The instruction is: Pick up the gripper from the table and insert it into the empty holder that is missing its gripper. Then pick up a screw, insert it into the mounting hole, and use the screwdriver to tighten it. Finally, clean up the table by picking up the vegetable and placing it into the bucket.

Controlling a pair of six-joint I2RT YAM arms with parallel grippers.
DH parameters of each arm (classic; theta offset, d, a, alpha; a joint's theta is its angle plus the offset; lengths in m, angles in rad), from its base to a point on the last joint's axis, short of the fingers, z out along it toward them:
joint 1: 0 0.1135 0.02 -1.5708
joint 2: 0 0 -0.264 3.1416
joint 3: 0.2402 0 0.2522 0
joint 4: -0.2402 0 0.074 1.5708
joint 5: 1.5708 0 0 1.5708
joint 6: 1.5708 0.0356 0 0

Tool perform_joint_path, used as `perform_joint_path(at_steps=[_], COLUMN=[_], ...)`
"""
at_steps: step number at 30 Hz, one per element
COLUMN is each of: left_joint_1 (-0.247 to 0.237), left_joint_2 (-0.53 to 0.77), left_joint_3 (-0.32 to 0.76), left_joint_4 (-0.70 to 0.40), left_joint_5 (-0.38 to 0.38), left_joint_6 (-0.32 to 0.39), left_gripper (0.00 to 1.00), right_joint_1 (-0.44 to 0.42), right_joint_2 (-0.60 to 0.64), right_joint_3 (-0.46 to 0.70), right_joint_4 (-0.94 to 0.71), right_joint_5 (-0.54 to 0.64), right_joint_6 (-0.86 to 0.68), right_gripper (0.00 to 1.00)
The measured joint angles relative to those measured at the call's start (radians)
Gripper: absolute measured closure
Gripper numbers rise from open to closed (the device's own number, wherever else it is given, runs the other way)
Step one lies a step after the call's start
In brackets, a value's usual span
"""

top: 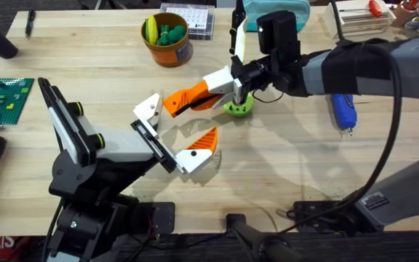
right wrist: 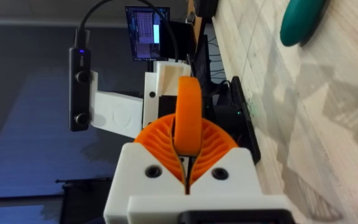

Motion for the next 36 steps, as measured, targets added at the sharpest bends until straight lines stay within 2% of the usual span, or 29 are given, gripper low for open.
perform_joint_path(at_steps=[8, 19, 30, 36], left_joint_1=[0.000, 0.000, 0.000, 0.000], left_joint_2=[0.000, 0.000, 0.000, 0.000], left_joint_3=[0.000, 0.000, 0.000, 0.000], left_joint_4=[-0.014, -0.014, -0.014, -0.014], left_joint_5=[-0.022, -0.032, -0.033, -0.033], left_joint_6=[-0.001, -0.001, -0.001, -0.001], left_gripper=[0.011, 0.011, 0.011, 0.011], right_joint_1=[-0.009, -0.096, 0.007, 0.026], right_joint_2=[0.002, 0.002, 0.002, 0.002], right_joint_3=[-0.001, -0.001, -0.001, 0.009], right_joint_4=[-0.024, -0.024, -0.020, -0.019], right_joint_5=[0.011, -0.033, -0.050, -0.042], right_joint_6=[0.007, 0.036, 0.056, 0.066], right_gripper=[0.977, 0.978, 0.978, 0.978])
